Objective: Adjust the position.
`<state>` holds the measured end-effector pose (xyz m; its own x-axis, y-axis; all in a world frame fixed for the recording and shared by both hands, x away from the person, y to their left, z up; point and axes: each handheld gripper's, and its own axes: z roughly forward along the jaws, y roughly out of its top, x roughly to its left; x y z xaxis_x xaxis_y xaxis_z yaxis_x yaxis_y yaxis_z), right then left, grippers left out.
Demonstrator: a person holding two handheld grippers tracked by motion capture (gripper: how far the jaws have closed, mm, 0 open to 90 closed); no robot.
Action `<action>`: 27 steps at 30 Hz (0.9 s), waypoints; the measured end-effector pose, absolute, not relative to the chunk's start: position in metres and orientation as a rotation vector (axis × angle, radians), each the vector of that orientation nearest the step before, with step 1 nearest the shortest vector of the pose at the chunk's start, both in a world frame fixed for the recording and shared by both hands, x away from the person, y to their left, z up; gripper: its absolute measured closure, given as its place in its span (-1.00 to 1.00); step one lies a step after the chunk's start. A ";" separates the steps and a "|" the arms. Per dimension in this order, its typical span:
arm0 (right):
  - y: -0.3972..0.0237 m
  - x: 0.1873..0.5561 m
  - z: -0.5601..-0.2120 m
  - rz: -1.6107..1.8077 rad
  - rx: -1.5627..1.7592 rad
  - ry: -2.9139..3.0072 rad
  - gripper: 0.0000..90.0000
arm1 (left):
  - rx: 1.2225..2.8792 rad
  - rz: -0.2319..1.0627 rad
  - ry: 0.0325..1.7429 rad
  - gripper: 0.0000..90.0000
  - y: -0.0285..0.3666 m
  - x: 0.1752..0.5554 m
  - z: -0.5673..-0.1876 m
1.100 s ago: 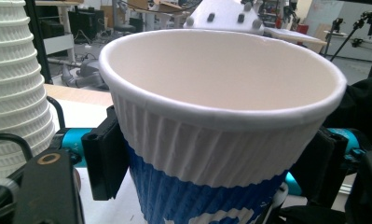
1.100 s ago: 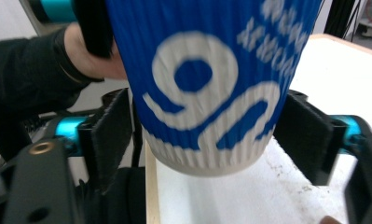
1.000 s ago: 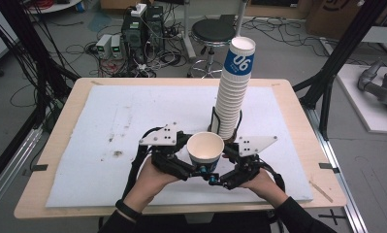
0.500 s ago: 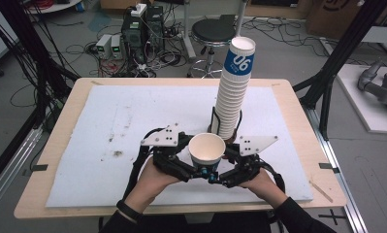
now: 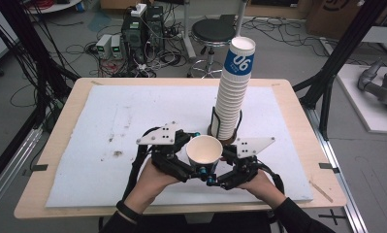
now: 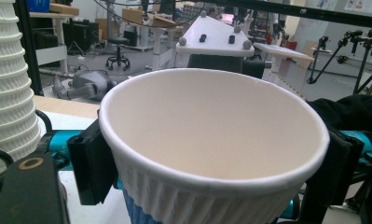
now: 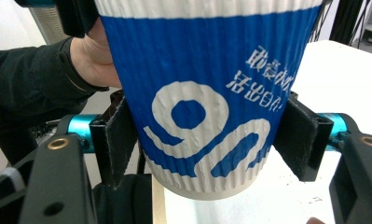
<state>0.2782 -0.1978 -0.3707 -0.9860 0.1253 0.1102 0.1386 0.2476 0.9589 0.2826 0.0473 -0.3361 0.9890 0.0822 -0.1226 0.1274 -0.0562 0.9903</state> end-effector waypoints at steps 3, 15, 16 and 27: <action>-0.198 0.278 -0.371 -1.904 -0.267 -2.469 -0.36 | 1.629 -0.031 0.163 -0.55 0.048 0.283 -0.336; -0.205 0.281 -0.369 -1.904 -0.283 -2.510 -0.52 | 1.654 0.004 0.168 -0.51 0.057 0.286 -0.338; -0.207 0.282 -0.368 -1.902 -0.288 -2.513 -0.53 | 1.652 0.004 0.174 -0.51 0.058 0.286 -0.338; -0.243 0.292 -0.364 -1.941 -0.397 -2.574 -0.54 | 1.669 0.081 0.208 -0.51 0.076 0.288 -0.343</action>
<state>0.2920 -0.2434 -0.3636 -0.9645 0.2569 0.0617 0.1299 0.2579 0.9574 0.2879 0.0758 -0.3433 0.9804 0.1841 -0.0699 0.0887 -0.0963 0.9914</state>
